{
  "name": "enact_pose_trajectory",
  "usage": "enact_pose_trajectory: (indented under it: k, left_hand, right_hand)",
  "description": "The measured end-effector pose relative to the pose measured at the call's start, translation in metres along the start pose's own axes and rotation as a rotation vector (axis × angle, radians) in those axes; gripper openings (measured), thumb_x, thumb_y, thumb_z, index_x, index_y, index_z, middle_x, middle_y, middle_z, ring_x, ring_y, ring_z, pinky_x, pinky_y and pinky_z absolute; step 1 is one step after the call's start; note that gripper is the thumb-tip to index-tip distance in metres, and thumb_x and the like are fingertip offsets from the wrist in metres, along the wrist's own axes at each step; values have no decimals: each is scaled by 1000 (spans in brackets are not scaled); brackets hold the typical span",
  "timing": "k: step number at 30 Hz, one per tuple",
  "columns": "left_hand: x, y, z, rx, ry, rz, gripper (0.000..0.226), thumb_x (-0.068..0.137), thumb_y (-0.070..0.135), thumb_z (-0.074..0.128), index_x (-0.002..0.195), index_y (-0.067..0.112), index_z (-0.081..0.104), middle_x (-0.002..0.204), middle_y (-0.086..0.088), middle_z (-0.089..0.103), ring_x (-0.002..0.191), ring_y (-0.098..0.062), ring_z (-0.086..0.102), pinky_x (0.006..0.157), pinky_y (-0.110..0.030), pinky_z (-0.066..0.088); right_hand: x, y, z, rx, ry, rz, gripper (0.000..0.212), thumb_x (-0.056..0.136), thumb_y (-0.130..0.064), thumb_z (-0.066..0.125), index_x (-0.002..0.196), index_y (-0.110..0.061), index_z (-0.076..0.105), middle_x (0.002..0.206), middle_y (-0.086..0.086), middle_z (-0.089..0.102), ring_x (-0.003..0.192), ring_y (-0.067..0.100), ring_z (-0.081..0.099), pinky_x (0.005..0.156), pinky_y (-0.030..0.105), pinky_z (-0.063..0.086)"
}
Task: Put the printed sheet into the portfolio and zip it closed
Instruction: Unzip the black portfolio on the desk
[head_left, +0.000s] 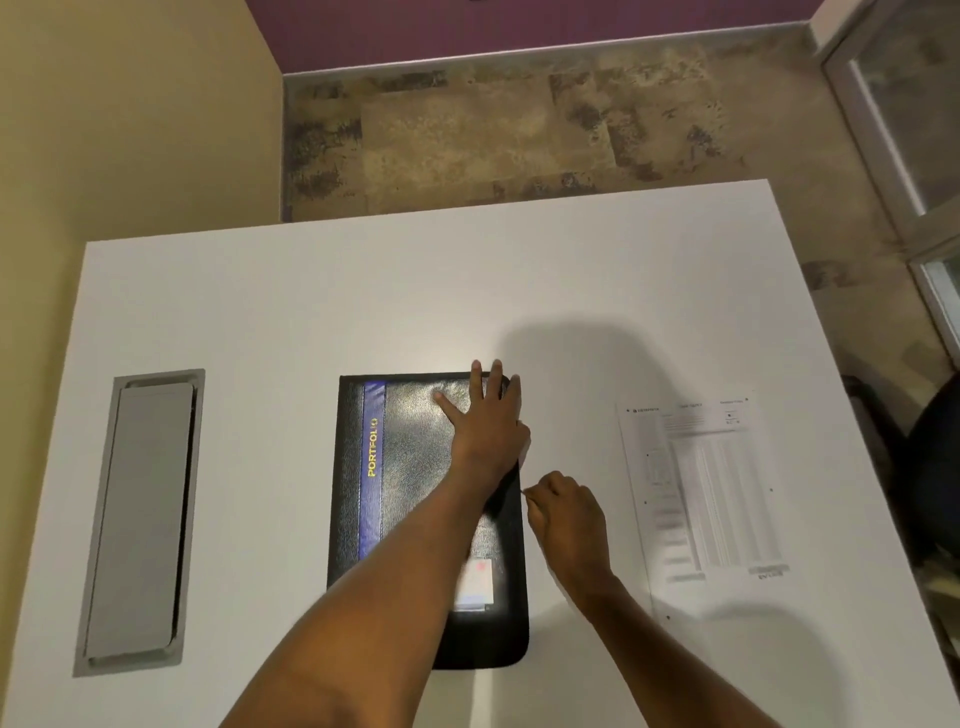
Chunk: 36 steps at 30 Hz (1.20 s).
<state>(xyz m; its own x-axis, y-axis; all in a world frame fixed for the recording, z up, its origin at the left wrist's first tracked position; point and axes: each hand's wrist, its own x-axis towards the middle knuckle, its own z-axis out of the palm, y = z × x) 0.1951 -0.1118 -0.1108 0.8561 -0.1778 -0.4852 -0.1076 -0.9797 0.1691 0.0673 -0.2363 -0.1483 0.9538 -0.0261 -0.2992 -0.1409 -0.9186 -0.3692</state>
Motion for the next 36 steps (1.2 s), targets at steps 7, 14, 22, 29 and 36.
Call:
enact_pose_trajectory:
  k: [7, 14, 22, 29, 36]
  left_hand:
    - [0, 1, 6, 31, 25, -7, 66, 105, 30, 48, 165, 22, 20, 176, -5, 2, 163, -34, -7, 112, -86, 16]
    - [3, -2, 17, -85, 56, -2, 64, 101, 26, 53, 160, 23, 28, 176, -4, 4, 163, -32, -9, 111, -88, 7]
    - [-38, -30, 23, -91, 146, 230, 78, 102, 51, 51, 166, 21, 18, 177, -8, 2, 164, -30, -1, 123, -74, 8]
    - [-159, -87, 88, 118, 40, 590, 114, 76, 94, 42, 167, 39, -1, 177, -1, -6, 163, -29, -11, 120, -78, -3]
    - [-216, -114, 121, 206, -30, 469, 127, 70, 81, 66, 166, 42, -7, 176, -2, -18, 161, -36, -18, 115, -84, -1]
  right_hand:
    - [-63, 8, 6, -101, -95, -74, 2, 89, -23, 76, 89, -23, 74, 89, -5, 70, 72, 14, 63, 64, 27, 58]
    - [-126, 5, 10, -11, -76, -37, 8, 89, -14, 72, 86, -21, 73, 89, -2, 68, 74, 18, 63, 65, 32, 55]
    - [-165, 9, 33, 187, 14, 125, 12, 99, -24, 60, 99, -27, 72, 100, -7, 68, 86, 17, 66, 77, 35, 58]
    - [-157, 10, 28, 145, 24, 134, 13, 98, -23, 59, 95, -26, 71, 95, -6, 67, 80, 19, 67, 71, 37, 58]
    - [-157, 4, 20, 193, 54, 137, 11, 96, -20, 61, 92, -24, 71, 92, -5, 65, 75, 20, 66, 68, 39, 56]
